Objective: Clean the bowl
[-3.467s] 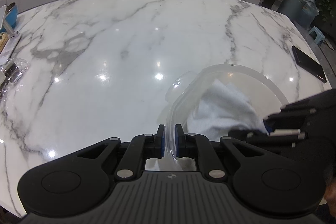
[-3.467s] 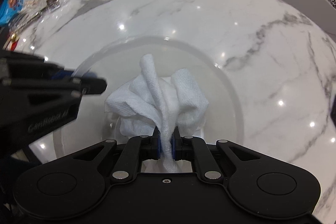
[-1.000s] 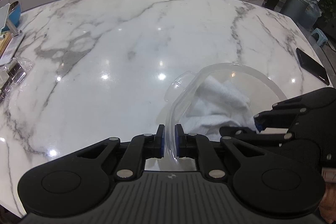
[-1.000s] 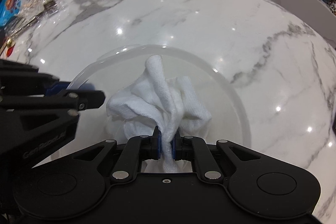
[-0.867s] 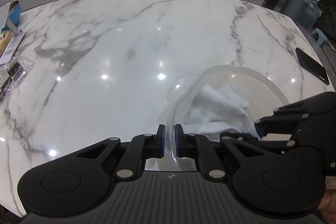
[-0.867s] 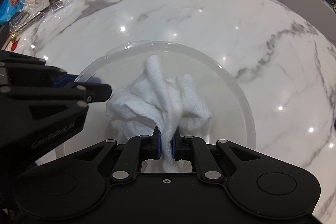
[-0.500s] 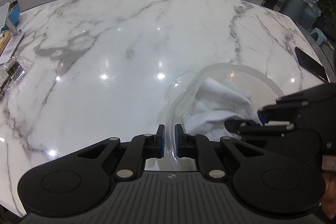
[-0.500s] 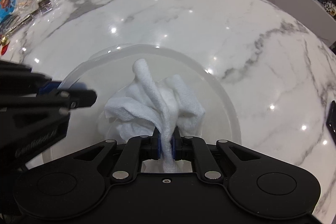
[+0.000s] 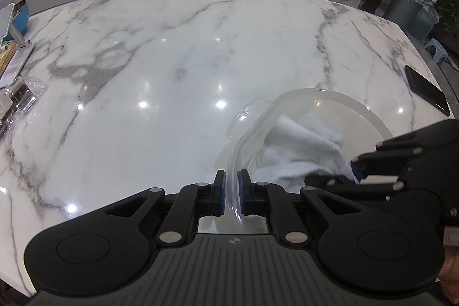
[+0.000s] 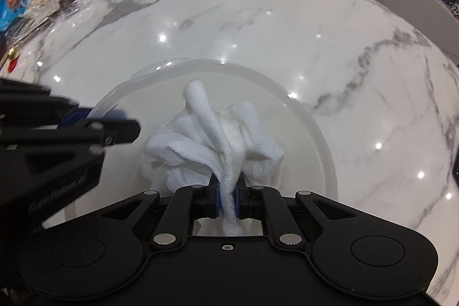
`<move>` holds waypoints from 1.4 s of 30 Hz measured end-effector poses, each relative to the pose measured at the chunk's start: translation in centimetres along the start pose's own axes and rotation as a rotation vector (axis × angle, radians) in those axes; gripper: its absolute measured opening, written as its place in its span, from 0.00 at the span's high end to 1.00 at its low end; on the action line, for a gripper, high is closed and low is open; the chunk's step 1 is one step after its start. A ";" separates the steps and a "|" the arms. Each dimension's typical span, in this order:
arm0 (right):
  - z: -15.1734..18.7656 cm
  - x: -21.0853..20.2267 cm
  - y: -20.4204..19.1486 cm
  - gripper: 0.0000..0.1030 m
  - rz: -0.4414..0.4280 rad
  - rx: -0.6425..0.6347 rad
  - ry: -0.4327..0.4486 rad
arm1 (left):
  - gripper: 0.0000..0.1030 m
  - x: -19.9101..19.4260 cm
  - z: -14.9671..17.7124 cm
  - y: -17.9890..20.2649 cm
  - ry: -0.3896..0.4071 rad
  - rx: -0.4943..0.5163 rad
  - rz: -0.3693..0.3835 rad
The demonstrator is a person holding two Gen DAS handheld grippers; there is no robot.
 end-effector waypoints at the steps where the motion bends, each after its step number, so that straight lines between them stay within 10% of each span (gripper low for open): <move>1: 0.2 -0.1 0.0 0.93 0.002 0.000 -0.001 | 0.93 0.0 0.0 0.0 0.000 0.001 0.000; 42: -1.1 0.1 1.1 0.93 0.004 0.042 0.030 | 0.92 0.1 -0.1 -0.3 -0.001 -0.006 0.010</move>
Point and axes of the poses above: each gripper's, at about its wrist camera, not at the fingertips, and x roughly the way its jaws point, y to its right, z to its underside, the point moved 7 cm from there along x, roughly the way its jaws point, and after that the axes turned 3 degrees about -y, right-handed, at the moved point
